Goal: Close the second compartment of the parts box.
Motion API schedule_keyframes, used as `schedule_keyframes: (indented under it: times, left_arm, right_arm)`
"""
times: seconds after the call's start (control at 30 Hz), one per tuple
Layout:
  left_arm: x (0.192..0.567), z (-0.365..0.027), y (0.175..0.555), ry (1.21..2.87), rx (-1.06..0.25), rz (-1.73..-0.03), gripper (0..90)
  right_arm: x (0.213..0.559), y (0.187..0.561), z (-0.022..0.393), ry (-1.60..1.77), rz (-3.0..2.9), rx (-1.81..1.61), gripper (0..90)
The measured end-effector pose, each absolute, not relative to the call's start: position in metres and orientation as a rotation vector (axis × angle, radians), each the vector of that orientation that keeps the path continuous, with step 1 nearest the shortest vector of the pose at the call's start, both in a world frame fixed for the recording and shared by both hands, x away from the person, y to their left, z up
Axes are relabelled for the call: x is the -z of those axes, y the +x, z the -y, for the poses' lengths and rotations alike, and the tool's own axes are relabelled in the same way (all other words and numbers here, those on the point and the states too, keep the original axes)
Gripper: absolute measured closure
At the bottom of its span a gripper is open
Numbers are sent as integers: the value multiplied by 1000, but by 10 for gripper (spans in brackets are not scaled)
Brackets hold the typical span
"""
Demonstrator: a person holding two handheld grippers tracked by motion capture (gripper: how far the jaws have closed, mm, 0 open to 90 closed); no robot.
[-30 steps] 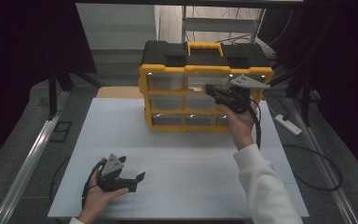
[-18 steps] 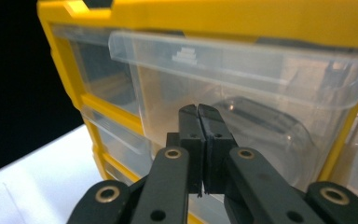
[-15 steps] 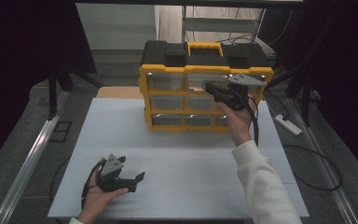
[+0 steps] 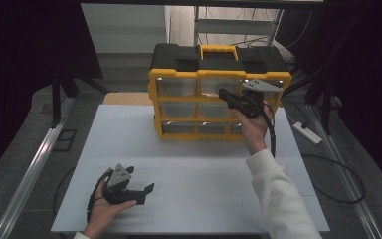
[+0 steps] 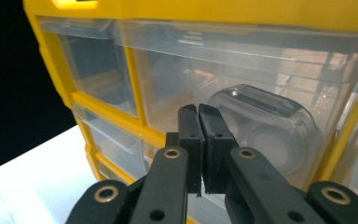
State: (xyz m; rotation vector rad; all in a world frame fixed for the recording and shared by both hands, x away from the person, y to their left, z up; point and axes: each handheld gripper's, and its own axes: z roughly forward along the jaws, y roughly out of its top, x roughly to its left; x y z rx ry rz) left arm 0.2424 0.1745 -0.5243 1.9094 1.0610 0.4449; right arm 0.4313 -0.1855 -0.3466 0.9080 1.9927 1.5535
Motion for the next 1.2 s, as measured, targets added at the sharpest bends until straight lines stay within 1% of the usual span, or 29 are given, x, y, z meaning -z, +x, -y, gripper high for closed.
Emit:
schedule_keyframes:
  times: [0.13,0.37,0.67,0.8,0.87,0.9,1.0,1.03,1.07,1.13,1.2]
  left_arm:
    - [525,-175,241,1909,-443,-1063,56]
    - [523,-175,238,1904,-448,-1063,56]
    - [523,-176,241,1904,-450,-1060,56]
    - [523,-175,239,1907,-451,-1056,56]
    - [523,-175,239,1906,-452,-1055,57]
    - [523,-175,240,1905,-448,-1057,56]
    - [524,-174,241,1911,-448,-1054,56]
    - [524,-174,241,1911,-447,-1054,57]
    - [524,-174,241,1911,-447,-1054,56]
    - [524,-174,241,1908,-448,-1056,56]
    - [524,-174,241,1907,-446,-1057,57]
  right_arm:
    - [345,425,187,887,-1999,-1565,880]
    - [346,404,194,842,-2016,-1585,879]
    - [356,380,205,758,-2095,-1570,873]
    - [362,373,207,747,-2111,-1563,855]
    - [367,370,210,749,-2113,-1567,798]
    - [370,367,212,752,-2114,-1570,718]
    - [377,361,217,777,-2097,-1587,538]
    - [380,359,219,792,-2103,-1604,460]
    - [380,359,219,792,-2103,-1604,460]
    - [386,353,222,801,-2130,-1621,397]
    - [390,347,225,784,-2146,-1602,357]
